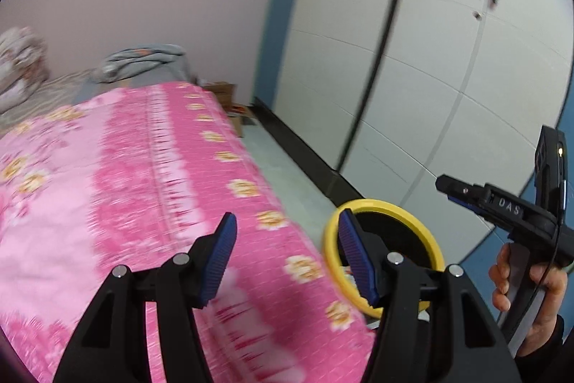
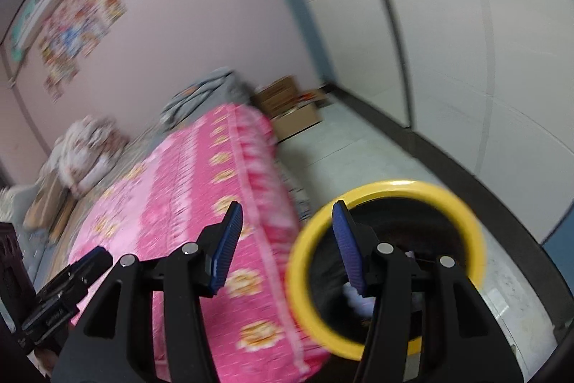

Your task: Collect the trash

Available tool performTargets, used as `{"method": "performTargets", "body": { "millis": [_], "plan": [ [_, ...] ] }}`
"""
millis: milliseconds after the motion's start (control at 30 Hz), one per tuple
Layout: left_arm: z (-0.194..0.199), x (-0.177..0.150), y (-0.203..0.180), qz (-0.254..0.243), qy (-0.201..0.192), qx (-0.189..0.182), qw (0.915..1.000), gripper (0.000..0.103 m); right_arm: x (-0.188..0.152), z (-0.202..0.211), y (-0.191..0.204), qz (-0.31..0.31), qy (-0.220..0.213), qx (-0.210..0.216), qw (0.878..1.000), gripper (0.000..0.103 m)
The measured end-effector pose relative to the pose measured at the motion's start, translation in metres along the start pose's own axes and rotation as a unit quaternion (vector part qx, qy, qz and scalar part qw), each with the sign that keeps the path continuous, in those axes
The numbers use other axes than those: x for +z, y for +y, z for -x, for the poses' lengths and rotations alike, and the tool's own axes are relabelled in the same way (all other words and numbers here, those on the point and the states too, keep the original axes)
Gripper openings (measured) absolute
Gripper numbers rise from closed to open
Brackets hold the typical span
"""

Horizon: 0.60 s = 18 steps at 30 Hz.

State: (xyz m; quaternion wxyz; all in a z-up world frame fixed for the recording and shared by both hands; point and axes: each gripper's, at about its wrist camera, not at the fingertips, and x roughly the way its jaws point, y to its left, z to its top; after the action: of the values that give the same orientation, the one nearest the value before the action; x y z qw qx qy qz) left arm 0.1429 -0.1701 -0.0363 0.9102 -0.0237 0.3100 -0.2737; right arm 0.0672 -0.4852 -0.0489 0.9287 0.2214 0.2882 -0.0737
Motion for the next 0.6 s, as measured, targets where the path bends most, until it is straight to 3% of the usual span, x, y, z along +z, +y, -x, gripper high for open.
{"method": "performTargets", "body": {
  "millis": [133, 267, 333, 467, 500, 600],
  "plan": [
    [0.04, -0.01, 0.039, 0.029, -0.022, 0.046, 0.9983, 0.056, -0.014, -0.002, 0.054, 0.039, 0.009, 0.036, 0.999, 0.051],
    [0.082, -0.022, 0.071, 0.061, -0.048, 0.074, 0.9943, 0.057, -0.029, 0.007, 0.1, 0.075, 0.003, 0.064, 0.995, 0.061],
    [0.101, -0.026, 0.079, 0.067, -0.066, 0.09, 0.9915, 0.069, -0.037, 0.014, 0.12, 0.089, -0.007, 0.072, 0.993, 0.068],
    [0.136, -0.032, 0.085, 0.065, -0.102, 0.112, 0.9864, 0.076, -0.05, 0.034, 0.146, 0.106, -0.033, 0.089, 0.99, 0.088],
    [0.144, -0.034, 0.086, 0.065, -0.111, 0.118, 0.9847, 0.083, -0.051, 0.038, 0.148, 0.107, -0.039, 0.093, 0.989, 0.092],
    [0.165, -0.042, 0.084, 0.064, -0.133, 0.125, 0.9811, 0.091, -0.058, 0.052, 0.159, 0.125, -0.069, 0.094, 0.985, 0.095]
  ]
}}
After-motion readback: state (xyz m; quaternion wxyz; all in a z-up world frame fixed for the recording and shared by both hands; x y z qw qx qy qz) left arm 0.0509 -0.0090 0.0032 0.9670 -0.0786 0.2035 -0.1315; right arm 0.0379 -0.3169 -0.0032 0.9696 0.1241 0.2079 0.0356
